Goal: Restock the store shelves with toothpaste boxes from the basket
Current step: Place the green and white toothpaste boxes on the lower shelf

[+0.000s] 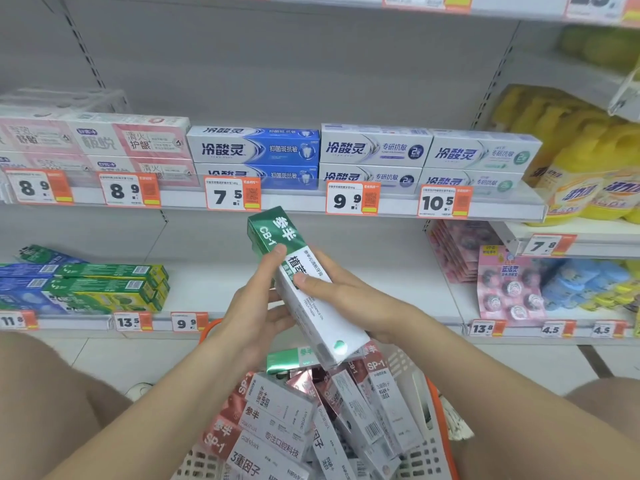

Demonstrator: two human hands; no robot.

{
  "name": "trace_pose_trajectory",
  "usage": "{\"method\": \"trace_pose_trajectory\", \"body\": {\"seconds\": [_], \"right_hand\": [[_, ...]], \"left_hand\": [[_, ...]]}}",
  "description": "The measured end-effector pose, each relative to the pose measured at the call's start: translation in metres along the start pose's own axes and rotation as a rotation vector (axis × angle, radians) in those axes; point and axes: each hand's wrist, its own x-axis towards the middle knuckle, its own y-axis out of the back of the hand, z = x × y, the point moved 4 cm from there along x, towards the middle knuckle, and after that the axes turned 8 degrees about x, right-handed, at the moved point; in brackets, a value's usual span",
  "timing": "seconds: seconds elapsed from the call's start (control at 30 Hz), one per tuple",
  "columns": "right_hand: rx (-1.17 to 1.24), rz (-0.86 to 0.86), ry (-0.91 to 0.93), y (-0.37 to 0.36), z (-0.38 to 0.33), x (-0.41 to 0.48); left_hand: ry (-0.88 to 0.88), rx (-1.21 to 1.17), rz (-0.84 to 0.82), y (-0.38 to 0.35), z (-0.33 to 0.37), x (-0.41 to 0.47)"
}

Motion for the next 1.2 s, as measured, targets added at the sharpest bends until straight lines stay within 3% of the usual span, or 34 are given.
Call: {"method": "trace_pose_trajectory", "body": {"seconds": [0.13,0.33,0.43,0.57,0.67,0.77,0.87,1.2], "right_hand": [[-0.057,0.030,0.037,0.000,-0.007,0.007],[-0.437,0.058,0.052,0.006,0.003,0.027],[-0.624,0.127,0.014,0.006,0.019,0.048],[-1.211,0.220,0.005,0.000,0.036,0.086],[-1.376,0.220,0.052,-0.011,0.046,0.122],[-1.466,0.133,0.085,-0.025,0.062,0.169],[-1.563,0.031,0.104,-0.046,0.084,0.216],[-1.702,-0.119,0.036,-0.098,0.162,0.333]], "left_hand": [[-0.033,0.033,-0.032,0.006,0.014,0.011],[-0.009,-0.119,-0.085,0.032,0.021,0.034],[0.027,-0.068,-0.055,0.051,0.001,0.052],[-0.007,0.411,0.258,0.103,-0.029,0.081],[-0.118,0.886,0.390,0.140,-0.057,0.102],[-0.067,1.316,0.210,0.156,-0.090,0.118],[0.003,1.470,0.013,0.165,-0.118,0.120],[-0.027,1.208,-0.230,0.201,-0.113,0.152]]}}
